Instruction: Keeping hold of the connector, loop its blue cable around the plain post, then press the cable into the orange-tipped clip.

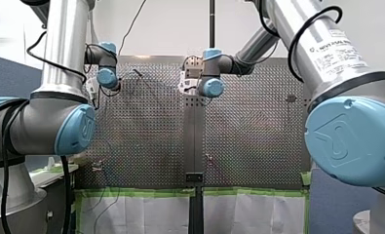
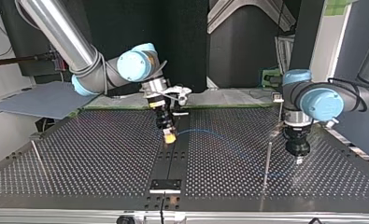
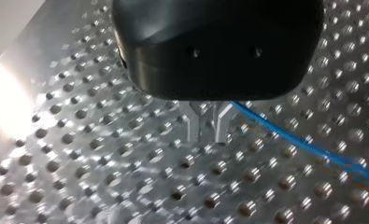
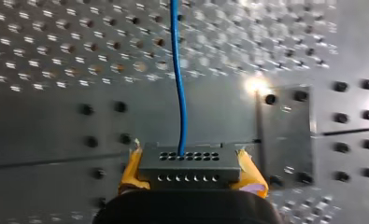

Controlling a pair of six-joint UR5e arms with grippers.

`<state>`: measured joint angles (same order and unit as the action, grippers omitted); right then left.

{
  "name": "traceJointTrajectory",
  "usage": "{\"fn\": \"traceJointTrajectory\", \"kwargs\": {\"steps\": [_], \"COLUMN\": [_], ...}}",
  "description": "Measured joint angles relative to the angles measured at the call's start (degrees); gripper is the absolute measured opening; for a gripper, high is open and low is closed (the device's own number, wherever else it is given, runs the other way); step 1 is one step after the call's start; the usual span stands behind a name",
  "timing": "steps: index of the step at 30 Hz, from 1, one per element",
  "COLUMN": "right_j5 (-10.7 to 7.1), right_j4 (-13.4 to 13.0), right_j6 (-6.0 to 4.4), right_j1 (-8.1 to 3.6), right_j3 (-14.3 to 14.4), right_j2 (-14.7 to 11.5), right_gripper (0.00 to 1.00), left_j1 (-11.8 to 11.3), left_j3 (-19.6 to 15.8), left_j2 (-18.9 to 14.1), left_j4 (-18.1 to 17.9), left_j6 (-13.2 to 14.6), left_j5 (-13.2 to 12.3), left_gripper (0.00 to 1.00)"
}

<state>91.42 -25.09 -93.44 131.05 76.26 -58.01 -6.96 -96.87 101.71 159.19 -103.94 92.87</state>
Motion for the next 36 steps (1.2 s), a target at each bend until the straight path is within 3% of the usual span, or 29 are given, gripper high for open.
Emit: {"fn": "traceJointTrajectory", "kwargs": {"steps": [2,4,5,6,8,16,22,36], "right_j5": [0.15,0.45,0.62,0.76,0.98,2.52,4.15,8.99], "right_j4": [0.0,0.1,0.1,0.1,0.2,0.0,-0.1,-2.7], "right_j6": [0.02,0.04,0.05,0.06,0.11,0.23,0.4,0.26], "right_j1": [0.29,0.59,0.71,0.84,1.13,1.78,2.3,4.3], "right_j3": [0.0,0.0,0.0,0.0,0.0,1.3,2.3,3.1], "right_j2": [0.7,1.4,1.7,2.0,2.6,5.1,8.3,16.1], "right_gripper": [0.0,0.0,0.0,0.0,0.0,0.0,0.0,0.0], "left_j1": [0.0,0.1,0.1,0.2,0.5,1.7,1.9,2.0], "left_j3": [-1.1,-1.8,-2.0,-2.2,-2.3,-2.4,-2.4,-2.4], "left_j2": [0.2,0.8,1.2,1.5,2.4,6.0,6.6,7.0], "left_j4": [-1.3,-2.2,-2.4,-2.4,-2.1,-1.0,-1.9,-3.2], "left_j6": [-1.3,-2.6,-3.0,-3.2,-3.2,-1.7,-3.2,-6.4], "left_j5": [-1.3,-2.5,-2.9,-3.2,-3.7,-1.4,1.3,-0.6], "left_gripper": [0.44,0.48,0.78,0.78,1.0,1.0,1.0,1.0]}}
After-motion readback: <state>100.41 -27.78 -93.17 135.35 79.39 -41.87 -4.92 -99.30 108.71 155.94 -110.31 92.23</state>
